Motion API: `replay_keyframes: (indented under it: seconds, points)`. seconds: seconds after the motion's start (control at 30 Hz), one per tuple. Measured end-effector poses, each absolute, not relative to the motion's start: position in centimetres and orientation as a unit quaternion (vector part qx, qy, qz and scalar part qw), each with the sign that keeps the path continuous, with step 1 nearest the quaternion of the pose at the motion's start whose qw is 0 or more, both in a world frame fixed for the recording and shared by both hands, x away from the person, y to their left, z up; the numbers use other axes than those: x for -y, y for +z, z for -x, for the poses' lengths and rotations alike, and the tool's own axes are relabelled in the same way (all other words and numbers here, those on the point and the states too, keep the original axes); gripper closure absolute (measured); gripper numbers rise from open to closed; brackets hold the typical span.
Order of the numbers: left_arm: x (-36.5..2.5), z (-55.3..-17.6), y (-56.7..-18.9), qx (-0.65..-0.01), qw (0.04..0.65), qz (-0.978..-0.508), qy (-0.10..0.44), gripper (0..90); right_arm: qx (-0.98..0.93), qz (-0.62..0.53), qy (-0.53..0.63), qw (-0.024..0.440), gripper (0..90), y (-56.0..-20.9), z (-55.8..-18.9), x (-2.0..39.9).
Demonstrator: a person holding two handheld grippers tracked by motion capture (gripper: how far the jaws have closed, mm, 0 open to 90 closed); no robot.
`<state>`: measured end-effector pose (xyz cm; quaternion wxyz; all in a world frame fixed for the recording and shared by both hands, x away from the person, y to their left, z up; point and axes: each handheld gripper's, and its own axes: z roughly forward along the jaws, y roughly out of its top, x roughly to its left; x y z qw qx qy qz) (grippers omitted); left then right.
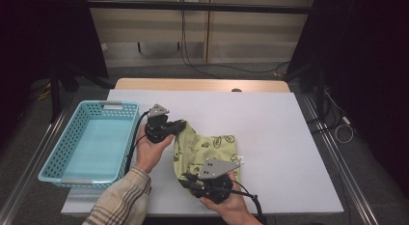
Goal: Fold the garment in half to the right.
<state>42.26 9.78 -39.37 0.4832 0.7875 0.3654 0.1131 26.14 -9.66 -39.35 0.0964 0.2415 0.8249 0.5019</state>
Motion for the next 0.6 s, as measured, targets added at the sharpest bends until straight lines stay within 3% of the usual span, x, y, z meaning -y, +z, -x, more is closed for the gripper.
replay_keyframes:
  seconds: [0.17, 0.6]
  points:
    - [-9.2, -42.4, -39.3, -0.378, 0.509, -0.768, 0.085, 84.1, -0.821, -0.251, 0.504, 0.094, 79.4, -39.4, -25.8, 10.1]
    - [-7.3, -42.4, -39.4, -0.361, 0.507, -0.777, 0.095, 84.2, -0.813, -0.254, 0.513, 0.106, 79.7, -39.2, -25.4, 11.4]
